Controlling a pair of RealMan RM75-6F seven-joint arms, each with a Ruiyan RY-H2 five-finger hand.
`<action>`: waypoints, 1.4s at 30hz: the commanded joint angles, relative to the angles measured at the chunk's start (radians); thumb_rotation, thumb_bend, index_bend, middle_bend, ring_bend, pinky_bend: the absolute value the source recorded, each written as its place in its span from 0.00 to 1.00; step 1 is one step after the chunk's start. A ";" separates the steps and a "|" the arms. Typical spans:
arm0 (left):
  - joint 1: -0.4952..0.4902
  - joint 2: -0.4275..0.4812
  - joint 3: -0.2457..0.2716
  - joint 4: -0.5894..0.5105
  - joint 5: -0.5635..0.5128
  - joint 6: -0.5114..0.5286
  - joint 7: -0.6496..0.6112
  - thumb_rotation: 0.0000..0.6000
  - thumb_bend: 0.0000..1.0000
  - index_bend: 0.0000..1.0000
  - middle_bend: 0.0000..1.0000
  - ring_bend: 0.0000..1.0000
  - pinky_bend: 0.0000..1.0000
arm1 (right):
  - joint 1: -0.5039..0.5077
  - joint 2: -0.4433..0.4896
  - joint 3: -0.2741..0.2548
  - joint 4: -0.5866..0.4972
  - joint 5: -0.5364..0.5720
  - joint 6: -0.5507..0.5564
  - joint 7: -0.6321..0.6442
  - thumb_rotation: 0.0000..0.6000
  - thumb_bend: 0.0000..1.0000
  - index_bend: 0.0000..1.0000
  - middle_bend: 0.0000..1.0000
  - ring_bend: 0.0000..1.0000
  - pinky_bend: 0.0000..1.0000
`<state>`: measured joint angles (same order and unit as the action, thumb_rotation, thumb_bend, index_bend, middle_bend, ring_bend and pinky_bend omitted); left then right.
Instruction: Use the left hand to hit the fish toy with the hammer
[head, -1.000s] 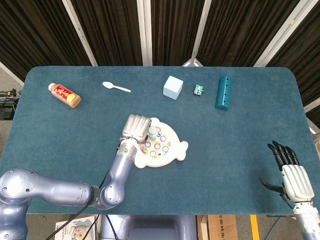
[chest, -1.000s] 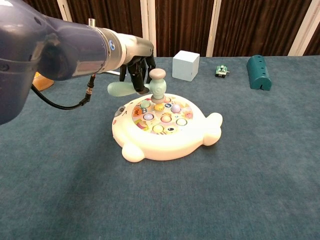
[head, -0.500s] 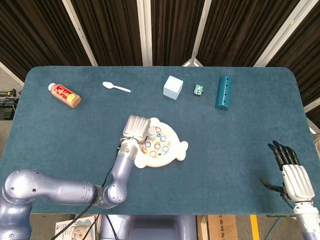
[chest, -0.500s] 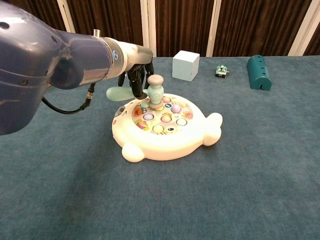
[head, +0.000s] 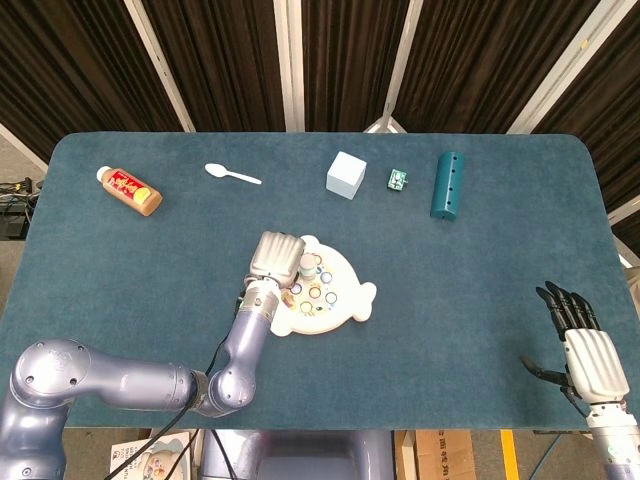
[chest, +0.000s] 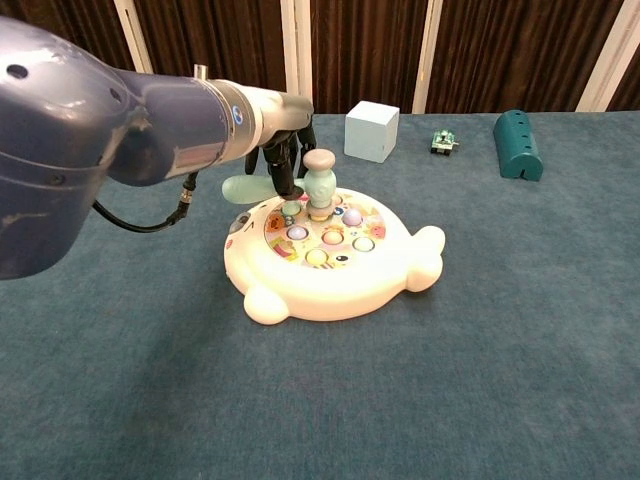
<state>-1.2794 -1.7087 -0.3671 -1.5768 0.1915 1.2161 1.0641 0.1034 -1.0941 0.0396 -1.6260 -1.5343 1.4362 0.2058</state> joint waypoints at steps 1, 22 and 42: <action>0.002 0.018 -0.013 -0.030 0.010 0.013 -0.007 1.00 0.62 0.75 0.55 0.37 0.46 | -0.001 0.001 0.000 -0.001 -0.001 0.001 0.000 1.00 0.21 0.00 0.00 0.00 0.01; 0.290 0.328 0.184 -0.288 0.242 0.053 -0.234 1.00 0.62 0.75 0.57 0.37 0.46 | -0.005 -0.007 -0.001 0.006 -0.017 0.022 -0.032 1.00 0.21 0.00 0.00 0.00 0.01; 0.519 0.373 0.405 -0.088 0.696 -0.136 -0.568 1.00 0.61 0.74 0.57 0.37 0.46 | -0.006 -0.020 0.000 0.002 -0.018 0.028 -0.063 1.00 0.21 0.00 0.00 0.00 0.01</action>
<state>-0.7719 -1.3189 0.0330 -1.6846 0.8743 1.0887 0.5106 0.0972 -1.1138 0.0395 -1.6245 -1.5524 1.4646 0.1433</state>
